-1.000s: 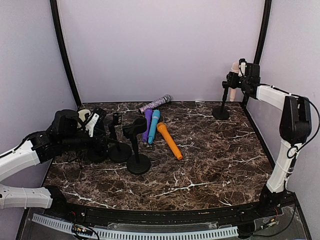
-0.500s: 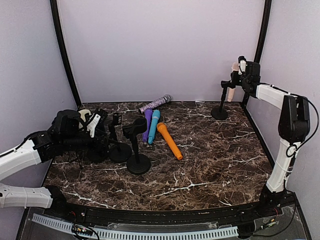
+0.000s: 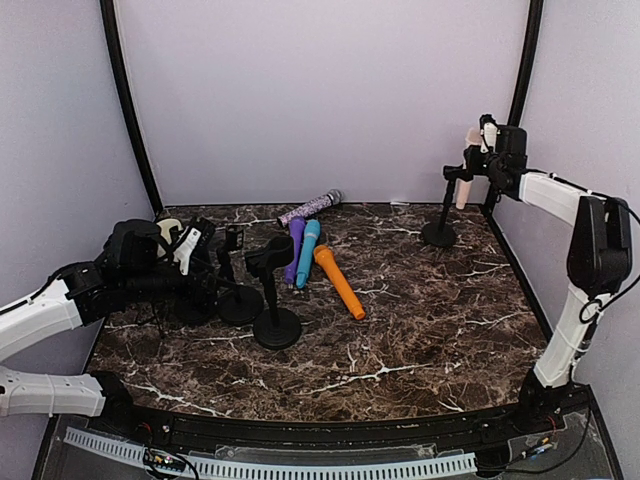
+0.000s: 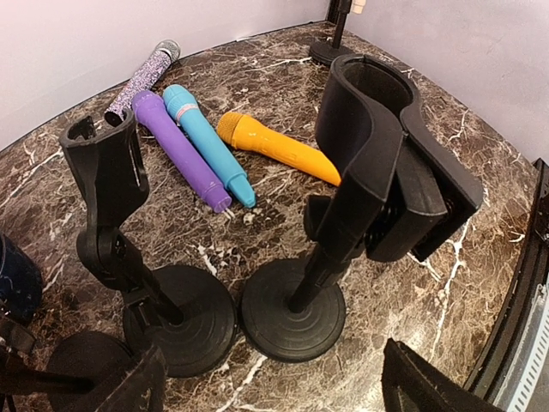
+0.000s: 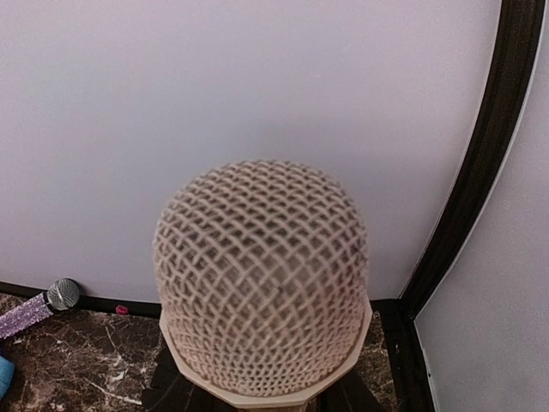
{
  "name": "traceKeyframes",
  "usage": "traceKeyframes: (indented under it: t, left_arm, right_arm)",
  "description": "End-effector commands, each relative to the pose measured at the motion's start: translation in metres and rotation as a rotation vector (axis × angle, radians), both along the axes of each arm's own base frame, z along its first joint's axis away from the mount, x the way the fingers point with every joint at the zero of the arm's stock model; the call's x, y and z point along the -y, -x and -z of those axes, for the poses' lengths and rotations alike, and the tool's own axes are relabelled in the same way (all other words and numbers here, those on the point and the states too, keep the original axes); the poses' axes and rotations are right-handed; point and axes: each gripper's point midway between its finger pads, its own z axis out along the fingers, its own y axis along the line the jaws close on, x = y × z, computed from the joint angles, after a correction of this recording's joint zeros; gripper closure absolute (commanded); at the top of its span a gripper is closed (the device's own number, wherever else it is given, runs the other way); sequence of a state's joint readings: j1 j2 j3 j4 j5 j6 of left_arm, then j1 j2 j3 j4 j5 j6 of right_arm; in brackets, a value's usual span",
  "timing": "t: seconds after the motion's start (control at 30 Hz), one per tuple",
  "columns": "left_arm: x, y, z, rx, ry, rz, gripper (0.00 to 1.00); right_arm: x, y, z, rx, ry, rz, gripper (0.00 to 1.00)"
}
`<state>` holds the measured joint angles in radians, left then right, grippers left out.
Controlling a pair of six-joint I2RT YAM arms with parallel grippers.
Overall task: Remove the microphone from the stand
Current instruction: Pick up the microphone stand with the microphone from the corner of the board, then place the microphone stand with the microphone at the corner of the board.
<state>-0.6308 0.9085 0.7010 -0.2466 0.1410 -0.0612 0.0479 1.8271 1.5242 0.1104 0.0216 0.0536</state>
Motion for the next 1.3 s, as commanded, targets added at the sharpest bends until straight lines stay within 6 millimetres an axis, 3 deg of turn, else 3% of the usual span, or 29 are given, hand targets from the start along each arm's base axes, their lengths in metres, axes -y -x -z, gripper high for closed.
traceKeyframes:
  t: [0.0, 0.17, 0.33, 0.57, 0.67, 0.93, 1.07, 1.27]
  left_arm:
    - [0.000, 0.002, -0.013, 0.041, 0.025, 0.019, 0.11]
    - [0.000, 0.006, -0.018, 0.053, 0.040, 0.033, 0.14]
    - [0.007, 0.013, -0.027, 0.048, 0.079, 0.075, 0.17]
    - [0.018, 0.016, -0.072, 0.121, 0.158, 0.100, 0.17]
    - [0.033, 0.018, -0.098, 0.156, 0.163, 0.126, 0.17]
    - [0.086, 0.035, -0.132, 0.176, 0.206, 0.225, 0.18]
    - [0.105, 0.042, -0.138, 0.178, 0.232, 0.254, 0.18]
    - [0.127, 0.049, -0.131, 0.158, 0.225, 0.263, 0.18]
  right_arm:
    - [-0.006, 0.031, -0.080, 0.200, -0.055, -0.020, 0.89]
    - [-0.017, 0.060, -0.083, 0.197, -0.087, -0.028, 0.91]
    - [-0.039, 0.103, -0.083, 0.211, -0.126, -0.050, 0.93]
    - [-0.066, 0.165, -0.086, 0.198, -0.215, -0.091, 1.00]
    - [-0.084, 0.186, -0.085, 0.180, -0.225, -0.132, 1.00]
    - [-0.138, 0.237, -0.073, 0.061, -0.254, -0.275, 1.00]
    - [-0.166, 0.260, -0.070, 0.023, -0.254, -0.332, 1.00]
    - [-0.206, 0.296, -0.074, 0.015, -0.293, -0.443, 1.00]
